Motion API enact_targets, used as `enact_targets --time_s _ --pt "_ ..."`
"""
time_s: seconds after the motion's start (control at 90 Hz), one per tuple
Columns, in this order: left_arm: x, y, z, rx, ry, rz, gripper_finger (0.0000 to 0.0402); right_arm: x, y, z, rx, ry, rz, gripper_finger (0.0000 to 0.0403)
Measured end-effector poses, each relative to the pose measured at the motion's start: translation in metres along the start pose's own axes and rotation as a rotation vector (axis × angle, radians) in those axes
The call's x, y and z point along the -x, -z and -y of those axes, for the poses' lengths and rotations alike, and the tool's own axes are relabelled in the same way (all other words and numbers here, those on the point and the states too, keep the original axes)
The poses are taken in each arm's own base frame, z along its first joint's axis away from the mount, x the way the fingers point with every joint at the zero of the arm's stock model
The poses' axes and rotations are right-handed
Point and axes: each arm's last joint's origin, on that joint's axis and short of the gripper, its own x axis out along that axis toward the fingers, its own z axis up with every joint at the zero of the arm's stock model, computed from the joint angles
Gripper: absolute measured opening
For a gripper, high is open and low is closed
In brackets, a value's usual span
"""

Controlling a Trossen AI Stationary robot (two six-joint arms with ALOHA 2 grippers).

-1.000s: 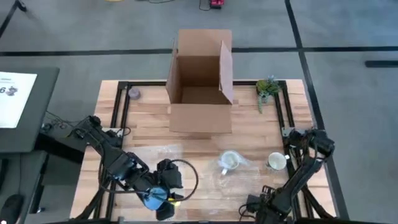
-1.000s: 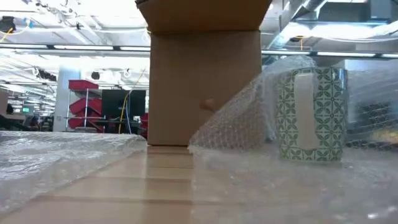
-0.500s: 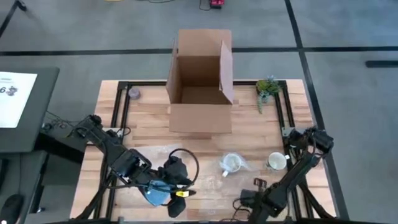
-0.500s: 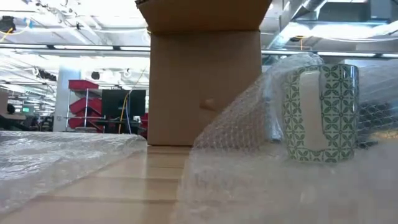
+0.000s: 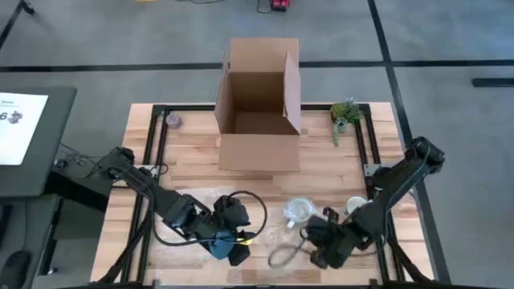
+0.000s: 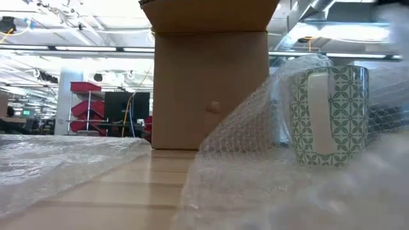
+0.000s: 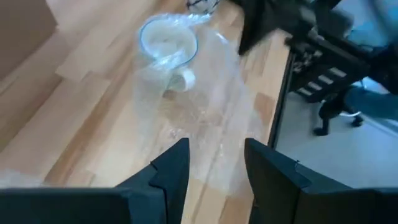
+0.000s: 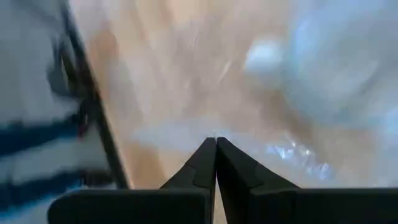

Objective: Wrap mug
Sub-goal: Wrap the blue patterned mug with the right transparent bubble wrap

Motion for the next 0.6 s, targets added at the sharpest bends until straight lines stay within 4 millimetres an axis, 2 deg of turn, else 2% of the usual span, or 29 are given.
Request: enact_targets --time_s 0.256,0.422,0.522,0.6 --pt "0.0 0.002 0.003 -0.083 0.069 -0.071 0.0133 0.011 -0.042 0.025 -0.159 0.043 0.143 0.0" --pt "0.001 0.0 0.008 -0.119 0.154 -0.08 0.0134 0.014 -0.059 0.043 -0.275 0.103 0.192 0.0" --pt "0.001 -0.001 0.01 -0.131 0.181 -0.075 0.0134 0.017 -0.064 0.044 -0.186 0.076 0.179 0.0" --pt "0.001 0.0 0.01 -0.132 0.188 -0.084 0.0134 0.023 -0.065 0.039 -0.05 -0.033 0.129 0.0"
